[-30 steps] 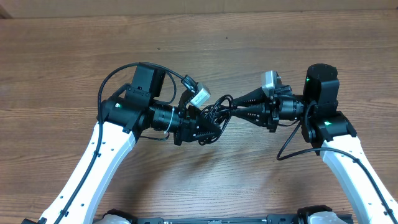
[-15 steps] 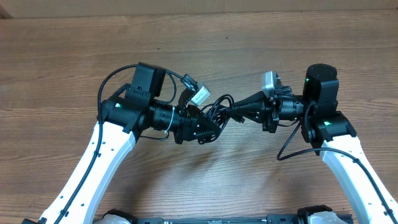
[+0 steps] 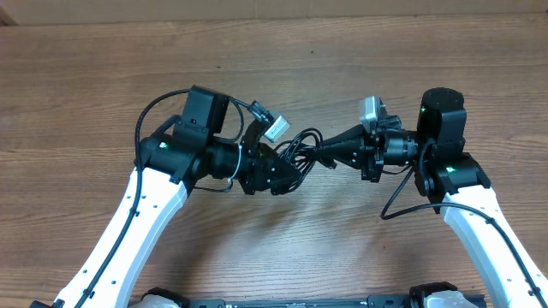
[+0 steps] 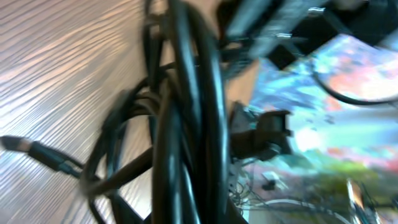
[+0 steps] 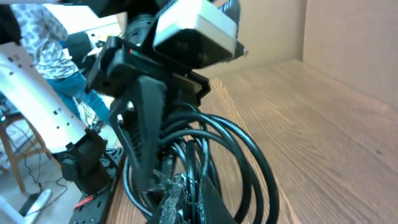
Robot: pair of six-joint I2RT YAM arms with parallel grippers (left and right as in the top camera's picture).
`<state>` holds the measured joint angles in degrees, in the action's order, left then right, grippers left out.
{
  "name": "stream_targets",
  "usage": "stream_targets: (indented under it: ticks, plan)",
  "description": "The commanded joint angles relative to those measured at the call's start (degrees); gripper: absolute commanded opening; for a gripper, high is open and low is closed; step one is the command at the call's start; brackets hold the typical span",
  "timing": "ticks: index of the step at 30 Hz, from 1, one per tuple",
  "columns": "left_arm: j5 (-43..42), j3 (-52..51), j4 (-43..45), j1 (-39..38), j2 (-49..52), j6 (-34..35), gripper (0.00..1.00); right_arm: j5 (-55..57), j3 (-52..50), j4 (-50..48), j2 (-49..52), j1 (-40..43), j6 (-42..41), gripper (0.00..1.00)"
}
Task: Untangle cables
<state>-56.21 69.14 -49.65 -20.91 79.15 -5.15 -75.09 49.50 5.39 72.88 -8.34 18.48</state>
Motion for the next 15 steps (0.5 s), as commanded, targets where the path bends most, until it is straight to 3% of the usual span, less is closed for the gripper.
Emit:
stream_targets:
  ticks: [1, 15]
  plan:
    - [12.9, 0.9, 0.8, -0.1, -0.1, 12.2, 0.04, 3.7, 1.0, -0.1, 0.0, -0.3, -7.3, 0.04]
    - [13.6, 0.9, 2.1, -0.1, -0.2, 14.3, 0.04, 44.2, 1.0, 3.3, 0.0, -0.3, -38.4, 0.04]
